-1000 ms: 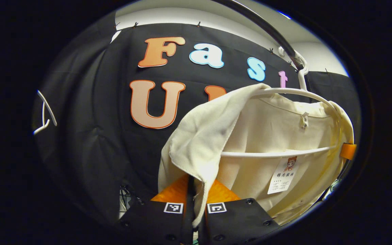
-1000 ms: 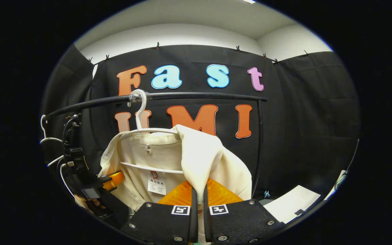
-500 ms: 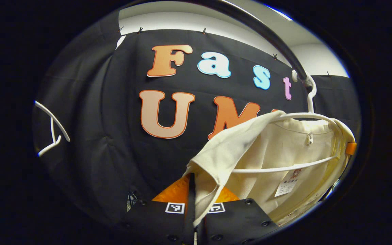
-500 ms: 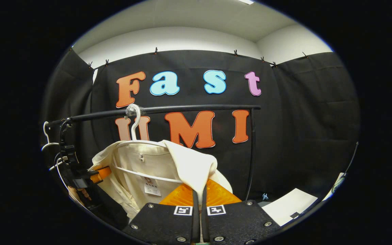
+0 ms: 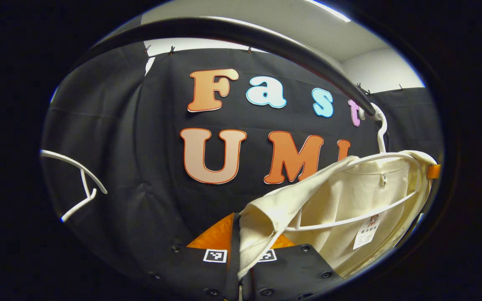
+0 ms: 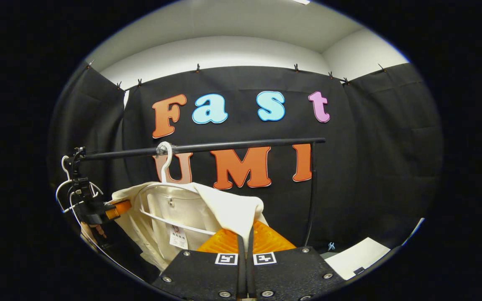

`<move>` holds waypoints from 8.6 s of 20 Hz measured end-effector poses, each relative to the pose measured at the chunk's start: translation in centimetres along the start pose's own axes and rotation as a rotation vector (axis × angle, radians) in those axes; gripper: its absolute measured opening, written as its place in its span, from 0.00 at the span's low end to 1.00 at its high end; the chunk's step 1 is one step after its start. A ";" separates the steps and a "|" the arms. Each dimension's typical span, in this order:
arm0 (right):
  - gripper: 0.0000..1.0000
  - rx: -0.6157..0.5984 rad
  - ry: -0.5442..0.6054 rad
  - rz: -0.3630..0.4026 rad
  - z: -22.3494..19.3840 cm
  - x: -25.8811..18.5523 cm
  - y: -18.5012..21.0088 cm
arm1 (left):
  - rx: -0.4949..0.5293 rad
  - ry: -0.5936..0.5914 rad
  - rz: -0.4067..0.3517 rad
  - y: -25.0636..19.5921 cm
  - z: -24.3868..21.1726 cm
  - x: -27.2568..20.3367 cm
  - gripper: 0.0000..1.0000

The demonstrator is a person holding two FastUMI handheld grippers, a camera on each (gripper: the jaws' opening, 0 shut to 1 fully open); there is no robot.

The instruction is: Grasp the clothes on the hanger with both hands and then place them into the laundry hamper below.

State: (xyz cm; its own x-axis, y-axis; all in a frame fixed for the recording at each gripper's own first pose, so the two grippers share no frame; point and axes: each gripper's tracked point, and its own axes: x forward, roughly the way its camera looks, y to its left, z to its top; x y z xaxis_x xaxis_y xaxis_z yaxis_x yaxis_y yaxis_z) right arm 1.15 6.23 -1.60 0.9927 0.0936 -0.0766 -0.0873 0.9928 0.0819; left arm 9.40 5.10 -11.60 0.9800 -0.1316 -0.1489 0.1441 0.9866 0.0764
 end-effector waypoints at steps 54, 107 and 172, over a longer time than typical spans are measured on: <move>0.00 0.437 0.323 0.485 -22.0 21.7 0.7 | -0.003 0.075 0.432 8.6 -8.5 -4.9 0.11; 0.02 0.264 0.927 0.151 -55.9 -4.1 -7.5 | 0.065 0.846 -0.115 -26.0 -44.4 -13.2 0.11; 0.94 -0.024 0.146 -0.047 -11.7 -1.6 -22.3 | 0.031 0.061 0.192 -18.9 -1.8 -14.7 0.99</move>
State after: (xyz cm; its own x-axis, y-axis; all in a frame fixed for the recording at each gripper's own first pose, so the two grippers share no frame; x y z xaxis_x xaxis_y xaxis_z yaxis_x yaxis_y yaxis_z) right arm 0.56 -15.15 -14.95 0.9731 0.0548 -0.2239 -0.0443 0.9977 0.0516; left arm -7.99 -11.48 -12.61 0.9800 0.0655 -0.1878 -0.0394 0.9895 0.1393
